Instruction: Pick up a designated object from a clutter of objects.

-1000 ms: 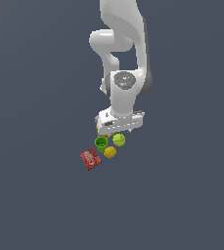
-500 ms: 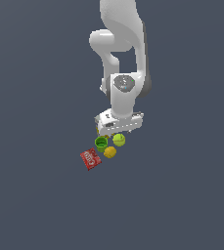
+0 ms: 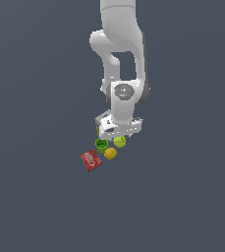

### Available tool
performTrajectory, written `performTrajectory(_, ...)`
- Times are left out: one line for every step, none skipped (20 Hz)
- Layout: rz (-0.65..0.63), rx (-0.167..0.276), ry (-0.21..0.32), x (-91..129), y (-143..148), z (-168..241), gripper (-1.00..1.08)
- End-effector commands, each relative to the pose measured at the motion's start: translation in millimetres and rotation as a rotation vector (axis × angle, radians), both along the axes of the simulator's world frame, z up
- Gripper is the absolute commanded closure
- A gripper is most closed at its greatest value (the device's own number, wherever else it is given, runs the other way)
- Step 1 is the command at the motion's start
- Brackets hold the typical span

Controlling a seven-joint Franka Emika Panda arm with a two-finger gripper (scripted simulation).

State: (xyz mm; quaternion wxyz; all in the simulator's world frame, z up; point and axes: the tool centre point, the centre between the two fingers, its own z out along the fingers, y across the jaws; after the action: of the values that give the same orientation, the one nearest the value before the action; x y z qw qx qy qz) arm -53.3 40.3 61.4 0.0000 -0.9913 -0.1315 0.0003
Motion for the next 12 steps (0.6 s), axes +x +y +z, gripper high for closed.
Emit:
performTrajectory(0.0,0.0,0.0,-0.2,-0.1,-10.5,-0.92)
performTrajectory(0.0,0.0,0.0,-0.2,-0.1,-13.5,-0.92)
performTrajectory(0.0,0.0,0.0,-0.1,-0.1,-16.0,-0.92)
performTrajectory(0.001,0.0,-0.001,-0.1,0.1,-17.6,-0.92)
performTrajectory(0.001,0.0,-0.001,0.0,0.1,-19.0,-0.92)
performTrajectory(0.001,0.0,-0.001,0.0,0.1,-19.8,-0.92)
performTrajectory(0.001,0.0,-0.001,0.0,0.1,-20.0,-0.92)
performTrajectory(0.001,0.0,-0.001,0.0,0.1,-20.0,1.08)
performTrajectory(0.001,0.0,-0.001,0.0,0.1,-20.0,1.08)
performTrajectory(0.001,0.0,-0.001,0.0,0.1,-20.0,1.08)
performTrajectory(0.001,0.0,-0.001,0.0,0.1,-20.0,1.08)
performTrajectory(0.001,0.0,-0.001,0.0,0.1,-20.0,1.08)
